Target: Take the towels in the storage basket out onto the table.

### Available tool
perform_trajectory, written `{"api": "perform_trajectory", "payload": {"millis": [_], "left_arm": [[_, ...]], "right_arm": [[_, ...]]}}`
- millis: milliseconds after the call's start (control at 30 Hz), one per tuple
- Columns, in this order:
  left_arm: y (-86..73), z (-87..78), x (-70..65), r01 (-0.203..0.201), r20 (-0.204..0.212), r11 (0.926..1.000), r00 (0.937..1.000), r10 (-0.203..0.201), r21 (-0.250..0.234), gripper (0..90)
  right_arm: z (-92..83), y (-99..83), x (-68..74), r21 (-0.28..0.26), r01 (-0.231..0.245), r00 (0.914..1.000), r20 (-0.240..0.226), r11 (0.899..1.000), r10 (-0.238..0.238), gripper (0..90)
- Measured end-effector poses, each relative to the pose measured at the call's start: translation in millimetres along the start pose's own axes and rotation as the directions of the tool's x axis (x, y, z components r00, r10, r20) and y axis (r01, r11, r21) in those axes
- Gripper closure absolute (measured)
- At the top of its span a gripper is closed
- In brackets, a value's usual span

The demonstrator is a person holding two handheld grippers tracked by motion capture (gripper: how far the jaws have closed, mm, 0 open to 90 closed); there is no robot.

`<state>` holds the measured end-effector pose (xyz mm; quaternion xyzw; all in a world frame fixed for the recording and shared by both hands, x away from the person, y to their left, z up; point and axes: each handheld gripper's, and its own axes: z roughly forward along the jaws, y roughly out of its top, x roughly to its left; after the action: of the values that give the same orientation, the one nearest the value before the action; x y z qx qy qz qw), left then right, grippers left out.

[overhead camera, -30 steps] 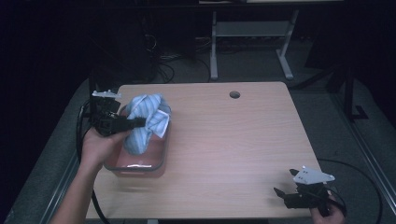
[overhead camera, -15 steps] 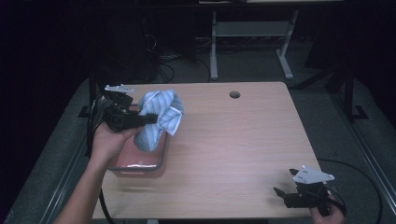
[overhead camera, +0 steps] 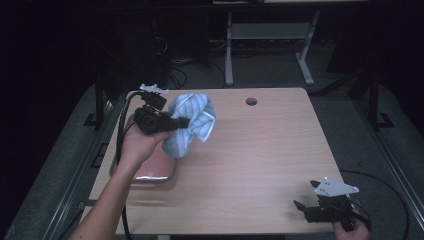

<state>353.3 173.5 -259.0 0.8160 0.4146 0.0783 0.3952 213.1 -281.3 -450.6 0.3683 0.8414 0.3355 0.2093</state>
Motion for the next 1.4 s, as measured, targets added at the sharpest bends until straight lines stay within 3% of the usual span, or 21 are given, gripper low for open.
{"api": "perform_trajectory", "payload": {"millis": [500, 1400], "left_arm": [[14.2, 40.8, -20.6, -0.034, 0.053, 0.9983, 0.9981, 0.032, 0.047, 66.7], [20.8, 124.6, -42.9, -0.046, 0.105, 0.9904, 0.9939, 0.033, 0.13, 66.6]], "right_arm": [[1.1, 0.2, -1.2, -0.009, 0.005, 1.0, -0.006, 1.0, -0.005, 13.9], [1.0, -0.1, -0.9, -0.005, 0.004, 0.9999, -0.017, 1.0, -0.004, 13.9]]}}
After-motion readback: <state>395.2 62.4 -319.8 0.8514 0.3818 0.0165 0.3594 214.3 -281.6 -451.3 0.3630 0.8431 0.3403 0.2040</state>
